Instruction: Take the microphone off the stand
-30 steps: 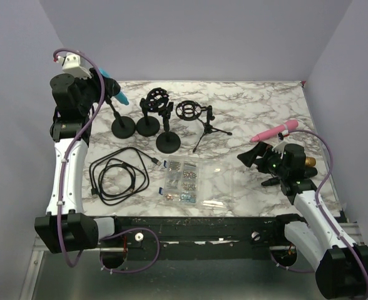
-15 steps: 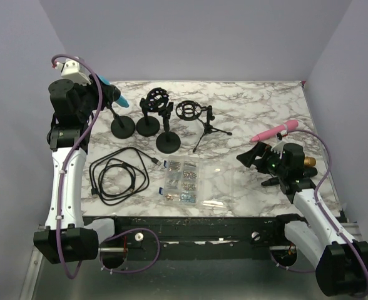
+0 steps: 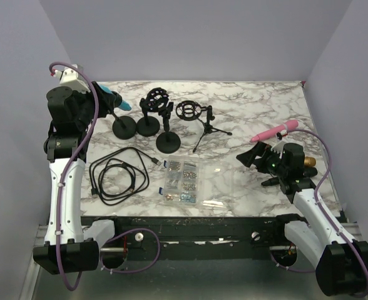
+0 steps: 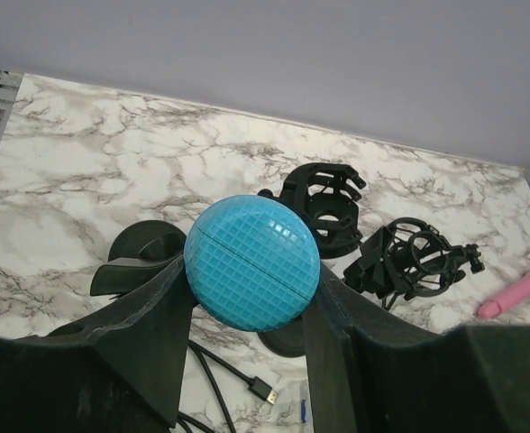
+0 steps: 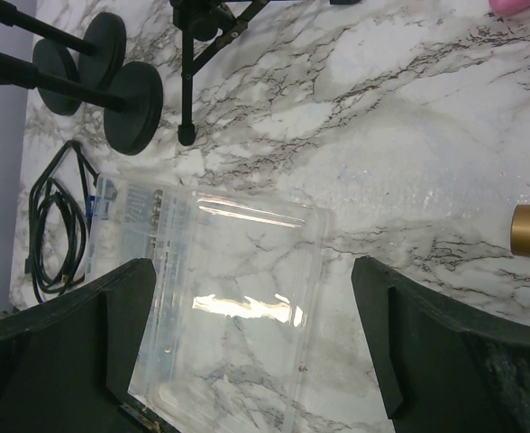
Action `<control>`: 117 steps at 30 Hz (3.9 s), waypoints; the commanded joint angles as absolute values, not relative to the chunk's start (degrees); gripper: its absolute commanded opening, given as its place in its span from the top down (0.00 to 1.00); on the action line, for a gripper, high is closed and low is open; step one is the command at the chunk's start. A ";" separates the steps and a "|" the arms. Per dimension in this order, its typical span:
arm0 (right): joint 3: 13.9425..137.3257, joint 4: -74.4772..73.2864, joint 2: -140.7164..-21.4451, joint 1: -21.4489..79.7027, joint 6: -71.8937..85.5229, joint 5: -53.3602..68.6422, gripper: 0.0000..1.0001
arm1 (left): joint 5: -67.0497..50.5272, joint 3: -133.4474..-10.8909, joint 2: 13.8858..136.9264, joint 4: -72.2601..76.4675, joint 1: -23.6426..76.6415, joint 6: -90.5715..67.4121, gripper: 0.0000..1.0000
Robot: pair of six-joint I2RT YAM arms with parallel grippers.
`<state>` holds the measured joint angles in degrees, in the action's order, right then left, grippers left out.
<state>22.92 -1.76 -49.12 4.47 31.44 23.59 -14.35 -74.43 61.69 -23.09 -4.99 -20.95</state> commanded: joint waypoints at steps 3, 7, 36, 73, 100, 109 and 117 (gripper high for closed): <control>22.28 -0.53 -49.37 4.31 30.68 25.28 0.00 | -18.03 -73.10 59.33 -27.26 -4.13 -26.16 1.00; 22.13 -0.58 -48.83 4.31 30.82 25.29 0.00 | -17.34 -73.47 58.66 -28.29 -3.88 -25.81 1.00; 23.03 -0.59 -52.27 4.33 30.15 25.48 0.00 | -20.60 -81.76 58.29 -32.82 -3.78 -23.14 1.00; 41.04 -2.90 -57.46 6.61 31.96 24.57 0.00 | -12.56 -90.00 71.19 -21.21 -4.36 -18.16 1.00; 69.89 1.23 -78.40 36.86 30.25 8.55 0.00 | -18.32 -91.11 76.38 -17.31 -8.31 -21.45 1.00; 79.11 1.54 -87.18 42.97 27.82 6.44 0.00 | -19.28 -87.81 77.71 -15.80 -8.38 -21.46 1.00; 83.05 3.32 -92.51 46.38 27.43 5.82 0.00 | -17.21 -85.65 76.46 -17.28 -8.36 -19.92 1.00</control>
<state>80.25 1.39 -90.32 44.75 28.67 7.77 -17.65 -87.44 78.22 -18.92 -8.29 -21.52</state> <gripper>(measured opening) 0.996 0.458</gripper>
